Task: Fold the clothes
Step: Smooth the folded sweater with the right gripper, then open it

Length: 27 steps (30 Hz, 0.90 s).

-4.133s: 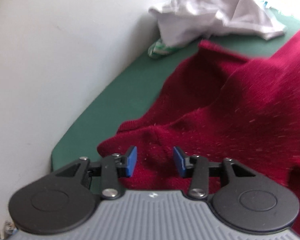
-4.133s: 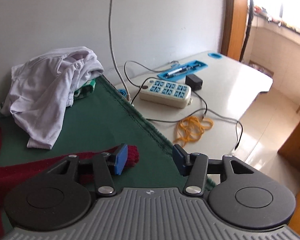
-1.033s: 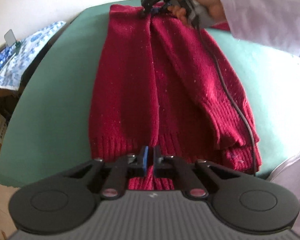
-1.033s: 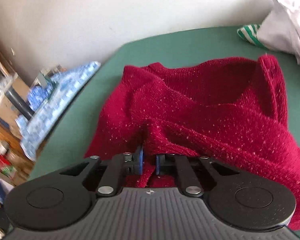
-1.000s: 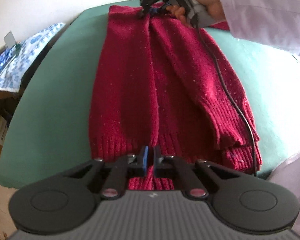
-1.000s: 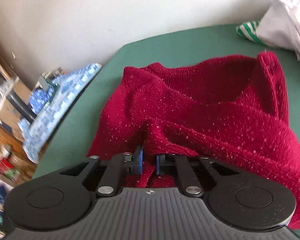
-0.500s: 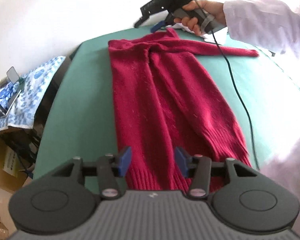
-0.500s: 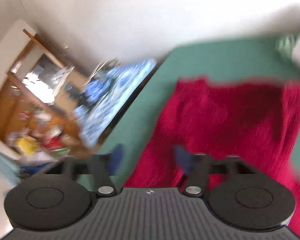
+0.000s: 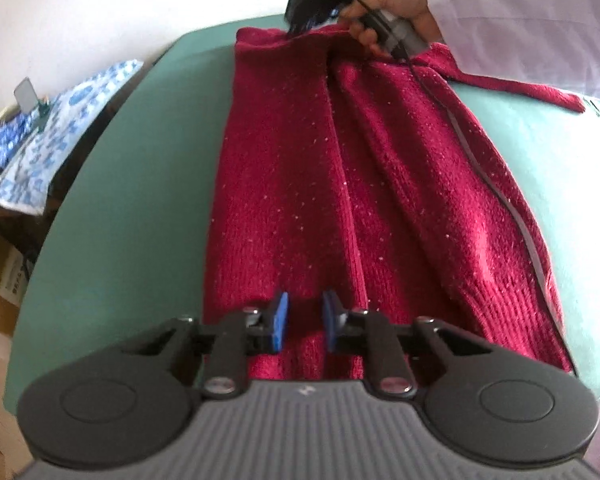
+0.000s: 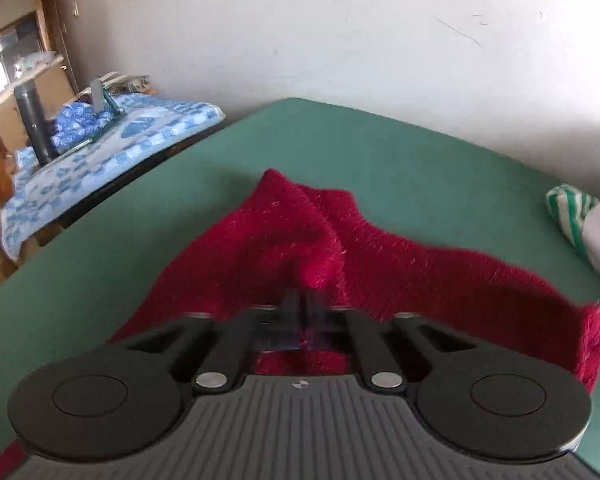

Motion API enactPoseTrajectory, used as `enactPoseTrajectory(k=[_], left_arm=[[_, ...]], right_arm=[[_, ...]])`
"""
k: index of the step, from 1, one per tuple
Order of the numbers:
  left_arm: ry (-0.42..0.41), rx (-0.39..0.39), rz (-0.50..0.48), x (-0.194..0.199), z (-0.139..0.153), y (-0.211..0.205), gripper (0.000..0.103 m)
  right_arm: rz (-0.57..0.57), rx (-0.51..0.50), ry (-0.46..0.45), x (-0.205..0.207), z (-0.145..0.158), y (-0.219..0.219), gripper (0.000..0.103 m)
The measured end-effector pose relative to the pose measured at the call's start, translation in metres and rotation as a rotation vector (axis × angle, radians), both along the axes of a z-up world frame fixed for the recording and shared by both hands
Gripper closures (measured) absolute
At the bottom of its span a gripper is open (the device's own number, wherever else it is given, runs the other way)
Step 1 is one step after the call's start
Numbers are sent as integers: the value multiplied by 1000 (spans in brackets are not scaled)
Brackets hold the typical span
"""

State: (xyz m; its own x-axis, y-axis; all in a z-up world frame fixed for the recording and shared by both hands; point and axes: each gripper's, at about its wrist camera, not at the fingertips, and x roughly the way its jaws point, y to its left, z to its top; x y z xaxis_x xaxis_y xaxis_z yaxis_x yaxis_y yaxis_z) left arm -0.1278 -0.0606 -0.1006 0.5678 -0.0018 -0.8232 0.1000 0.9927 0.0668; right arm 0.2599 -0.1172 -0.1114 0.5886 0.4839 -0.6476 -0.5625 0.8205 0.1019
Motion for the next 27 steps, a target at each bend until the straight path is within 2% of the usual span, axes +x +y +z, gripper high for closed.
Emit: enactPoseTrajectory(k=[2, 4, 7, 8, 9, 10, 11, 13, 15, 19, 20, 23, 24, 25, 26, 27], left_arm=[[-5, -15, -8, 2, 2, -2, 84], [5, 4, -31, 0, -2, -8, 81], [-19, 30, -46, -6, -4, -13, 80], [-15, 19, -44, -6, -4, -12, 80], [-11, 8, -42, -6, -3, -10, 80], [-7, -3, -40, -6, -3, -9, 80], [-3, -4, -46, -6, -2, -9, 80], [3, 8, -68, -5, -2, -11, 80], [9, 20, -90, -3, -2, -12, 80], [27, 58, -128, -8, -1, -13, 75], [34, 64, -132, -8, -1, -12, 72], [49, 51, -119, -13, -1, -5, 66], [52, 48, -116, -16, -1, -5, 66], [55, 44, -113, -20, 0, -4, 66], [57, 43, -112, -22, 0, -4, 66], [58, 43, -112, -23, 0, -4, 66]], right_arm=[[-77, 23, -18, 17, 6, -11, 101], [-90, 21, 22, 33, 2, -14, 101], [-99, 4, 40, 41, -6, -15, 92], [-109, 32, 45, 39, -6, -20, 74], [-121, 70, 68, 38, -5, -27, 62], [-133, 110, 94, 36, -4, -35, 43], [-160, 146, 100, 35, -3, -41, 41], [-222, 216, 101, 32, 0, -54, 43], [-214, 240, 92, 30, 2, -56, 48], [-130, 152, 87, 29, 4, -35, 51], [-129, 122, 97, 32, 1, -28, 53], [-109, 113, 159, 40, -9, -10, 56], [-103, 89, 147, 38, -9, -7, 59], [-74, 54, 143, 34, -8, -3, 77], [-31, 34, 146, 30, -7, 2, 83], [2, -1, 121, 25, -5, 7, 83]])
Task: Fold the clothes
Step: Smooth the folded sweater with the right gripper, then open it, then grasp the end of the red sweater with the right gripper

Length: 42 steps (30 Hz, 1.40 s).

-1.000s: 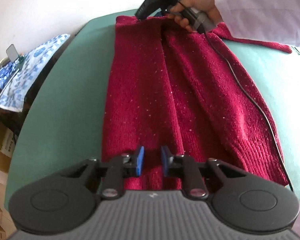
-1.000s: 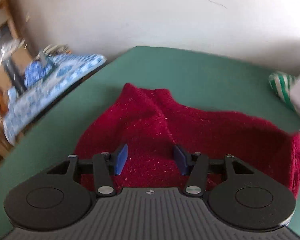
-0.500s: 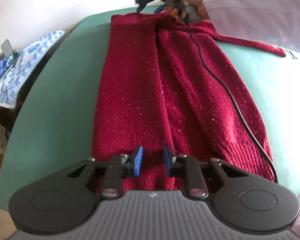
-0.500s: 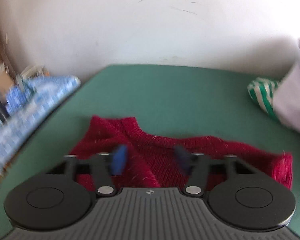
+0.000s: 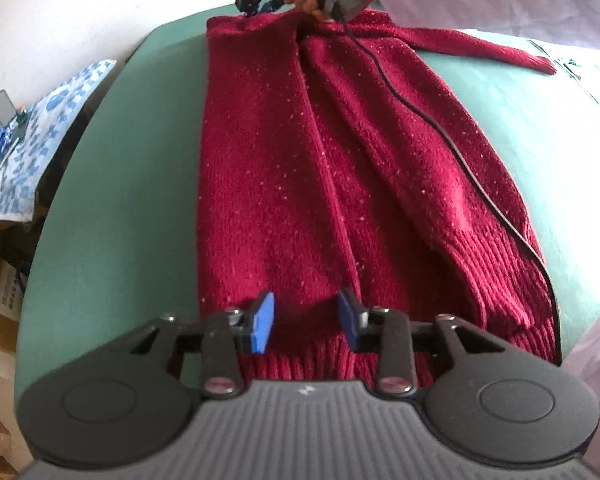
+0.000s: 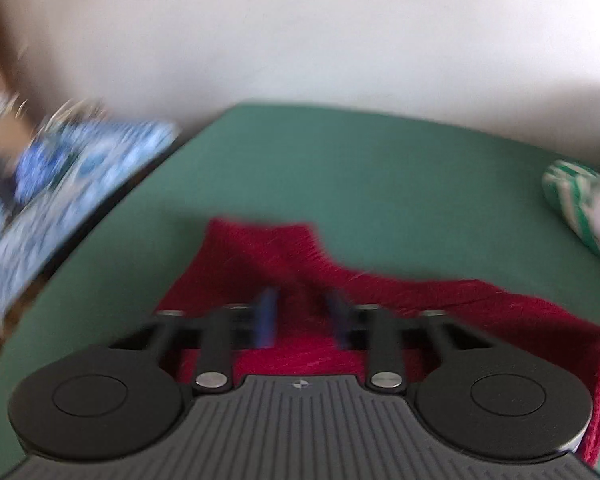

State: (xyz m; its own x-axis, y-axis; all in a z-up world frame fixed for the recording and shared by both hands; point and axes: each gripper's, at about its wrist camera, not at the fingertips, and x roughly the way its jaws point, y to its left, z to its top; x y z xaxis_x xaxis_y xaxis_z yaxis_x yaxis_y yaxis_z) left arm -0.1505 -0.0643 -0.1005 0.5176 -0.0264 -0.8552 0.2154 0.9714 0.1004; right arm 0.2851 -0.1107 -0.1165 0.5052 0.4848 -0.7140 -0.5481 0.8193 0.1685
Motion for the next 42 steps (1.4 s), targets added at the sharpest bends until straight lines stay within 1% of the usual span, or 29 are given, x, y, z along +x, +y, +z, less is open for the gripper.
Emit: enactPoseTrajectory(k=[2, 4, 5, 7, 8, 9, 10, 12, 13, 15, 16, 19, 21, 22, 24, 26, 27, 28, 29, 31, 32, 33, 34, 35, 36, 37, 38, 40, 42], left_arm=[[2, -1, 1, 1, -1, 1, 65], [5, 2, 6, 3, -1, 2, 61], [7, 4, 8, 4, -1, 3, 59], [10, 5, 11, 3, -1, 4, 59], [12, 4, 11, 3, 0, 4, 59], [13, 4, 10, 4, -1, 4, 59], [15, 6, 9, 4, -1, 5, 58], [17, 10, 7, 5, -1, 5, 57], [16, 11, 6, 5, -1, 5, 57], [14, 10, 7, 4, -1, 5, 57], [13, 9, 7, 4, -2, 5, 57], [12, 11, 2, 5, -3, 5, 55], [10, 18, -1, 4, -3, 6, 52], [8, 23, -3, 4, -3, 6, 50], [3, 24, -3, 4, -4, 7, 48], [1, 19, -7, 5, -4, 8, 48], [0, 20, -13, 5, -4, 8, 48], [0, 25, -24, 6, -4, 7, 48], [-1, 31, -37, 6, -4, 7, 48], [-1, 44, -64, 7, -4, 5, 48], [-1, 52, -79, 7, -4, 3, 48], [-3, 63, -97, 7, -3, 2, 48], [-6, 75, -117, 7, -3, 0, 48], [-9, 84, -136, 7, -3, 0, 48], [-12, 92, -154, 7, -3, -1, 48], [-15, 97, -172, 7, -3, -1, 48], [-18, 98, -188, 7, -3, 0, 48], [-23, 86, -225, 7, -4, 4, 48], [-17, 61, -269, 10, -4, 10, 48]], right_arm=[[21, -99, -81, -5, 0, 8, 83], [-13, -53, -36, 5, 0, 3, 86], [-40, 24, 6, 11, 2, -5, 89], [-81, 204, 98, 23, 3, -21, 86], [-79, 263, 145, 28, 2, -24, 74], [-87, 279, 168, 32, 0, -25, 67], [-82, 250, 151, 33, -2, -20, 60], [-64, 174, 98, 33, -6, -8, 62], [-36, 134, 93, 32, -9, -4, 69], [8, 25, -1, 26, -8, 9, 84], [5, -12, -53, 23, -6, 13, 95], [-52, -56, -116, 31, -2, 25, 103], [-88, -156, -171, 39, -11, 30, 103], [-90, -154, -141, 44, -16, 27, 101], [-132, -5, -127, 38, -4, 6, 99], [-156, 139, -113, 26, 10, -16, 82], [-126, 173, -83, 18, 17, -22, 78], [-73, 201, -31, 11, 19, -26, 64], [-21, 220, 28, 4, 17, -28, 60], [41, 223, 133, -5, 7, -29, 61], [40, 202, 173, -5, 0, -29, 65], [-5, 178, 171, -3, -7, -32, 70], [-62, 153, 157, 1, -14, -35, 95], [-137, 136, 124, 5, -18, -44, 103], [-187, 152, 128, 4, -18, -55, 103], [-229, 179, 145, 1, -17, -66, 97], [-270, 205, 161, -1, -16, -77, 85], [-177, 342, 246, -20, -14, -87, 85], [-108, 344, 225, -48, -8, -89, 79]])
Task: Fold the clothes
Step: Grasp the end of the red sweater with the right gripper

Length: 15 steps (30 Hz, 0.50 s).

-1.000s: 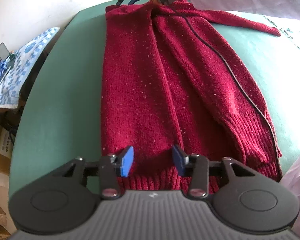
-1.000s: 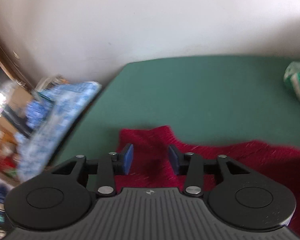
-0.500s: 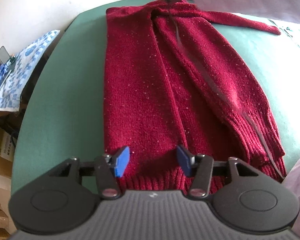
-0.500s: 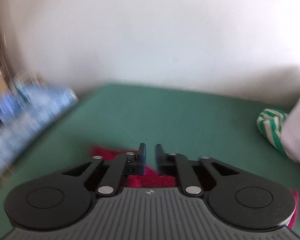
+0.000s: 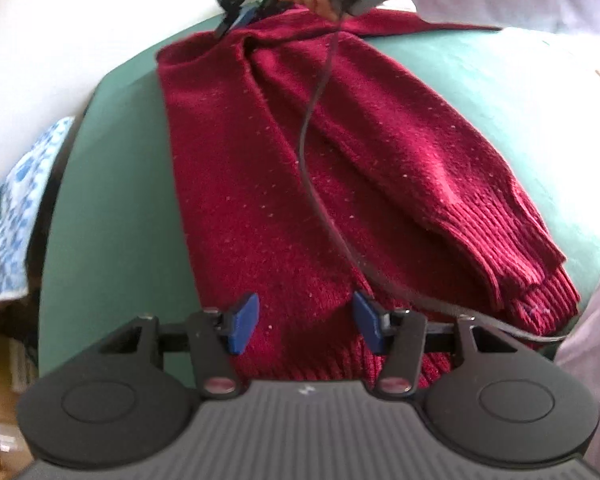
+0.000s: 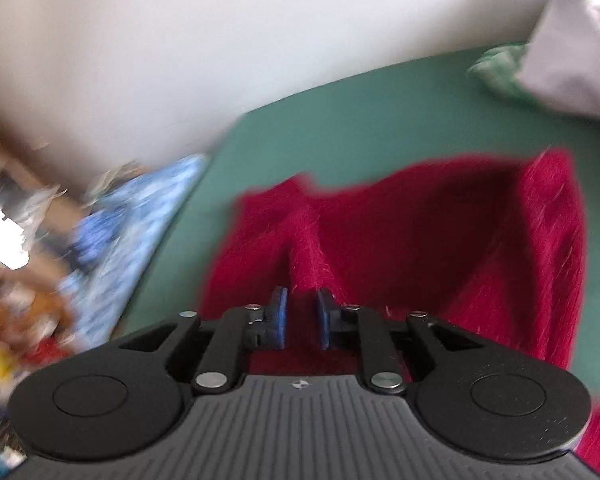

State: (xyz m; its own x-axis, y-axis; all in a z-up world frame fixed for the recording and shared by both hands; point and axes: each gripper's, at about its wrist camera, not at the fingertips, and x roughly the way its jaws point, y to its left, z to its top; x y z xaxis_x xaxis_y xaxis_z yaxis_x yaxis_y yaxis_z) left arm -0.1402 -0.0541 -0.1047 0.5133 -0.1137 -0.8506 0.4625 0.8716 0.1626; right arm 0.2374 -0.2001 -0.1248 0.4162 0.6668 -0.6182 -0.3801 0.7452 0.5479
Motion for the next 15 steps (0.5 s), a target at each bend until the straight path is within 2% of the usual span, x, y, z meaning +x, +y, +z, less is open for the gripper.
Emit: enactPoseTrajectory(k=[1, 3, 4, 5, 6, 7, 8, 11, 12, 13, 15], left_arm=[[9, -13, -25, 2, 0, 4, 48], [19, -30, -89, 6, 0, 10, 48], [23, -36, -124, 8, 0, 13, 48], [27, -41, -159, 10, 0, 16, 48], [31, -45, -193, 12, 0, 18, 48], [34, -51, -227, 14, 0, 21, 47], [36, -57, -258, 17, 0, 23, 46], [53, -86, -334, 23, 0, 31, 45], [64, -99, -353, 26, 1, 33, 45], [76, -111, -373, 28, 2, 34, 45], [74, -146, -406, 31, 7, 41, 45]], right_arm=[[8, -20, -15, -10, -1, -4, 72], [-27, -66, -51, -25, -6, -20, 78], [-95, -90, -69, -32, -5, -32, 85], [-169, -99, -73, -41, -1, -49, 85], [-231, -76, -71, -49, 3, -57, 83], [-265, -31, -66, -58, 6, -63, 78], [-272, -30, -64, -65, 7, -65, 72], [-277, -70, -58, -85, 7, -69, 70], [-323, -101, -47, -90, 4, -69, 72], [-380, -137, -34, -94, 0, -67, 79], [-474, -74, -15, -116, 1, -90, 74]])
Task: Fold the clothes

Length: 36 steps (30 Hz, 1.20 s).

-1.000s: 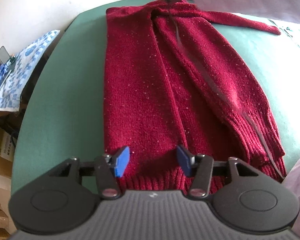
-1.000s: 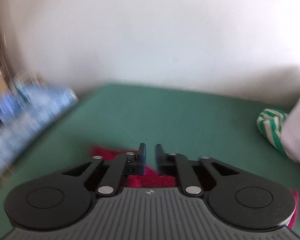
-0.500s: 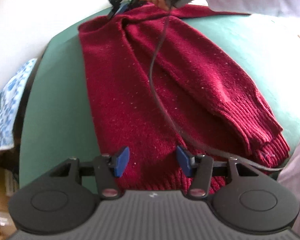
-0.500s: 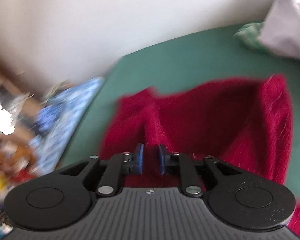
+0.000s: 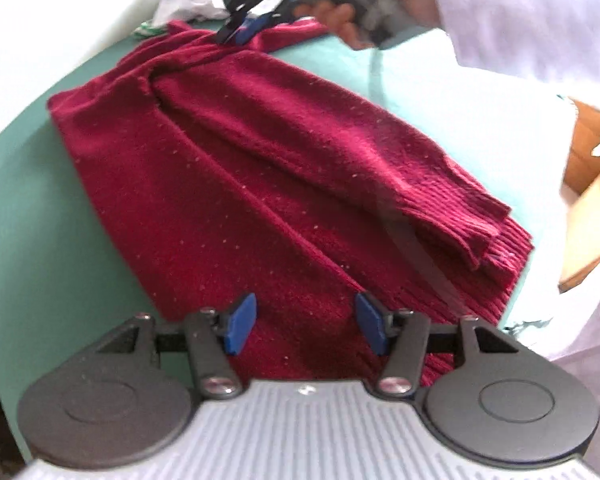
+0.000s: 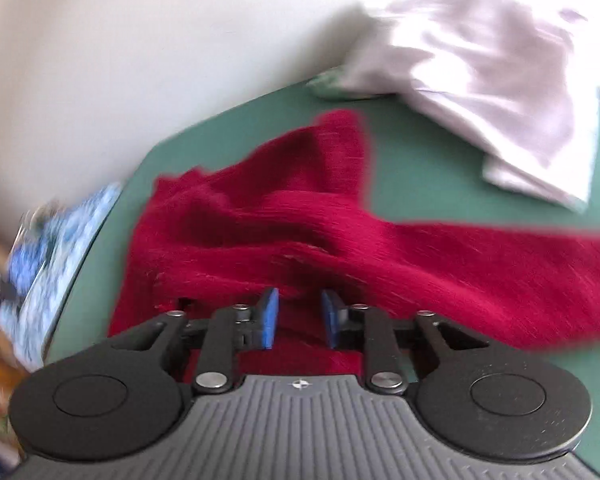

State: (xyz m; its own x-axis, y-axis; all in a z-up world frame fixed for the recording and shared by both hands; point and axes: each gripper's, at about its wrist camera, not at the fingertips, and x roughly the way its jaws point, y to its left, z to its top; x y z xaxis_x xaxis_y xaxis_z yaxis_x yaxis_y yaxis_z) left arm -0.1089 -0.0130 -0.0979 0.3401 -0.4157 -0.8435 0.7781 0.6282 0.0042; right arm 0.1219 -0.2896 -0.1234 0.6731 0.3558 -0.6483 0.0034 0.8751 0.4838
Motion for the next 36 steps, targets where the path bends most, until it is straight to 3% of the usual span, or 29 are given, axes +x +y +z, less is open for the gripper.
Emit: enactPoseTrajectory(k=[2, 4, 7, 11, 16, 19, 21, 22, 24, 29, 32, 34, 36], left_arm=[[-16, -40, 5, 5, 6, 6, 42], [-31, -74, 42, 17, 13, 14, 42], [-37, -114, 128, 38, 16, 22, 42], [-49, -135, 196, 53, 14, 11, 42], [-40, -89, 227, 61, -2, -11, 41], [-20, -79, 243, 58, -6, -17, 35], [-17, -73, 248, 56, -8, -23, 33], [-16, -69, 251, 56, -9, -26, 31], [-20, -65, 257, 55, -10, -30, 31], [-16, -75, 289, 56, -9, -35, 25], [-17, -86, 290, 56, -7, -36, 25], [-24, -92, 282, 55, -4, -36, 25], [-31, -103, 270, 53, 1, -33, 27]], right_arm=[[-75, -2, -24, -30, 7, -30, 64], [-204, -89, -35, -58, 15, -62, 54], [-426, -146, -24, -92, 20, -115, 52], [-574, -211, 13, -99, 10, -163, 52], [-615, -149, 11, -82, -8, -184, 52], [-622, -147, -24, -67, -12, -185, 53], [-588, -156, -23, -56, -10, -187, 65], [-550, -150, -6, -48, -8, -189, 93], [-513, -135, 13, -35, 0, -193, 92], [-546, -12, -215, -19, 65, -204, 92], [-566, -114, -228, 3, 83, -198, 92], [-497, -255, -153, 20, 76, -182, 92], [-487, -264, -112, 23, 69, -176, 92]])
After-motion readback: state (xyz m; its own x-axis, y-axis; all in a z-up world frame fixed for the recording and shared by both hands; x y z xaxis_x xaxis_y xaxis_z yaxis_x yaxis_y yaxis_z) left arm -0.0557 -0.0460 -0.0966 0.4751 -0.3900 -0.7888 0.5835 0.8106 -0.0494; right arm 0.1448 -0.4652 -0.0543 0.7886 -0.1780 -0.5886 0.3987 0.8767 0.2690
